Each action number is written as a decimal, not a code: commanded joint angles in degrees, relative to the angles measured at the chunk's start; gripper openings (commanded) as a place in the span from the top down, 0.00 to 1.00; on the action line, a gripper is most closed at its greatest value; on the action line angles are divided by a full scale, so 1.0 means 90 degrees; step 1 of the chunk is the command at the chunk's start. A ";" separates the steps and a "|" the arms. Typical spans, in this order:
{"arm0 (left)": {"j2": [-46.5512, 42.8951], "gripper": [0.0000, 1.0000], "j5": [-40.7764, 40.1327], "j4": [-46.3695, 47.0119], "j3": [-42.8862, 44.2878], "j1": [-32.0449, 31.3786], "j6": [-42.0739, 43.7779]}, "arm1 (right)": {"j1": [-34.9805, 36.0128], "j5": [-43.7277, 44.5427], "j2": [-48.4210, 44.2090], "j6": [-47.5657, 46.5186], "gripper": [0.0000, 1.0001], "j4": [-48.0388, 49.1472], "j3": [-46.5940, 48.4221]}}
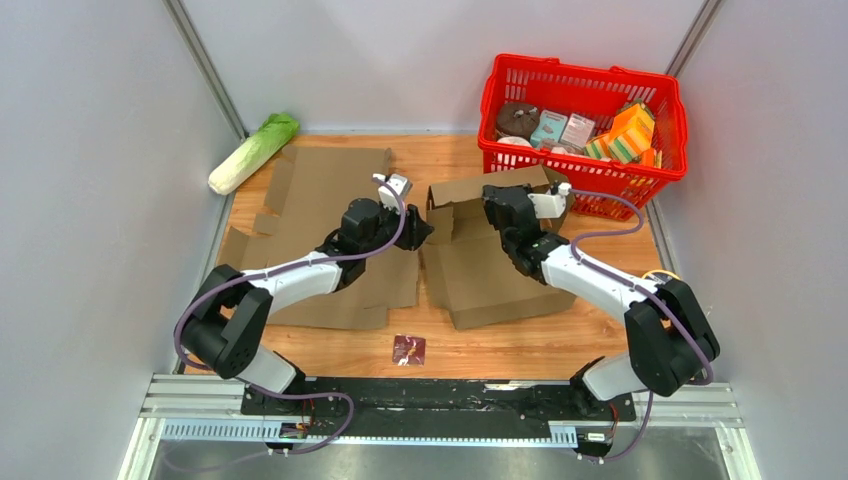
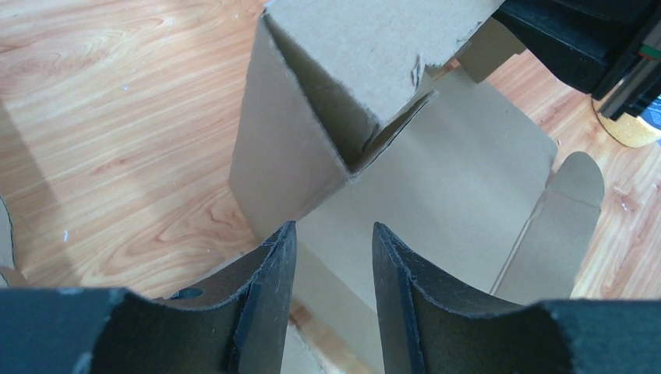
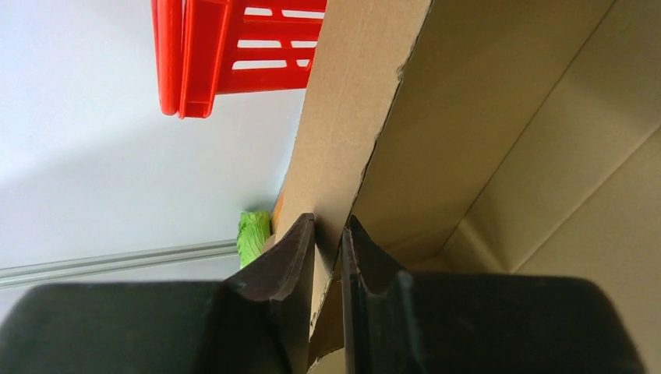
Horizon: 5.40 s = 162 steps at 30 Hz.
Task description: Fold the paper box
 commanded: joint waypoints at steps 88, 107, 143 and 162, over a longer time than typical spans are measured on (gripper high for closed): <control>0.3065 1.00 -0.6319 -0.2796 0.4248 -0.1444 -0.0150 | -0.0619 -0.2728 -0.0602 0.2676 1.00 -0.1647 0.0389; 0.2917 0.96 -0.5654 -0.2168 0.3856 -0.1474 -0.0295 | -0.0687 -0.2865 -0.0846 0.2686 1.00 -0.1549 0.0223; 0.0027 1.00 -0.3468 -0.6351 0.3428 -0.0829 -0.1848 | -0.1068 -0.3364 -0.2634 -0.7235 0.00 -0.5349 0.2000; -0.0109 1.00 -0.3478 -0.6652 0.3710 -0.0751 -0.1838 | -0.0776 -0.4163 -0.1666 -0.7550 0.00 -0.4529 0.2608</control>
